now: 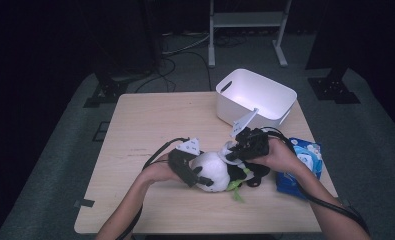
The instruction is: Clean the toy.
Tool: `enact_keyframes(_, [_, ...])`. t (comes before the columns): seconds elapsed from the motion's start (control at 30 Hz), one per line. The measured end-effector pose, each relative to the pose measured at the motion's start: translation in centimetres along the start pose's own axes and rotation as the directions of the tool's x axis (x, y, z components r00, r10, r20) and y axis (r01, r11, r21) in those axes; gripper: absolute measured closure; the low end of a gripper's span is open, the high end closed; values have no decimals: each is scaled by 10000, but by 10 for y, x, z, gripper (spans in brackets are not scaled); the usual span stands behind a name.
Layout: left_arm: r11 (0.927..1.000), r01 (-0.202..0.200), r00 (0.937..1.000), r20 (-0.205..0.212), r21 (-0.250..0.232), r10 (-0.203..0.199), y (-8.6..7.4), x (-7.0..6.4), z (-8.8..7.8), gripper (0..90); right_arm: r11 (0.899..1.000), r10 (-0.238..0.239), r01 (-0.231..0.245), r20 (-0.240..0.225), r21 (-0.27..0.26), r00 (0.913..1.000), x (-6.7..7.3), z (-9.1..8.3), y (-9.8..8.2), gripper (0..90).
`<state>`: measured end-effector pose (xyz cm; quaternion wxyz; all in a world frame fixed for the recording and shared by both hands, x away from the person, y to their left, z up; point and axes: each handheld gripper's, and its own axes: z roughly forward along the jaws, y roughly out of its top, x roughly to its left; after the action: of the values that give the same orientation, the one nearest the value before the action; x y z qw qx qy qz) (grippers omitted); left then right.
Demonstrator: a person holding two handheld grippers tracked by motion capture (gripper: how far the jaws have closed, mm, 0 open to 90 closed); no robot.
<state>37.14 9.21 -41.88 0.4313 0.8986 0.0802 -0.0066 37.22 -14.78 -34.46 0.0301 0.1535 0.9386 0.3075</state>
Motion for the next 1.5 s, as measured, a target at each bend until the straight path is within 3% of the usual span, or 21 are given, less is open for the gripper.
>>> enact_keyframes(0.07, [10000,22,10000,32,-85,-21,0,0,-2,130,10000,-49,49,-1,0,10000,2,0,1,788])
enact_keyframes(0.17, [9999,105,9999,26,-70,-105,2,0,-9,227,9999,-124,123,-98,-36,9999,3,1,4,789])
enact_keyframes(0.3, [10000,54,10000,7,-15,-54,9,0,-18,264,9994,-348,348,-55,24,9994,7,1,10,789])
enact_keyframes(0.47, [10000,-23,9997,-242,83,25,27,-4,-40,300,9983,-413,412,-24,-418,9991,7,-8,15,789])
enact_keyframes(0.67, [9979,-465,9972,-562,448,490,44,-6,-61,314,9928,-307,298,-61,-1161,9995,8,-18,20,790])
enact_keyframes(0.8, [9939,-813,9942,-645,740,861,57,-11,-73,316,9908,-237,203,-234,-1341,9994,10,-20,21,790])
enact_keyframes(1.1, [9895,-880,9936,-600,1143,953,60,-9,-52,257,9971,-95,81,-191,-752,9998,5,-17,8,793])
enact_keyframes(1.2, [9907,-869,9941,-559,1043,931,62,-9,-49,241,9973,156,-167,-168,-709,9997,3,-17,2,794])
enact_keyframes(1.5, [9938,-771,9951,-559,796,817,68,-9,-43,149,9988,220,-213,147,-449,9997,0,-21,-9,798])
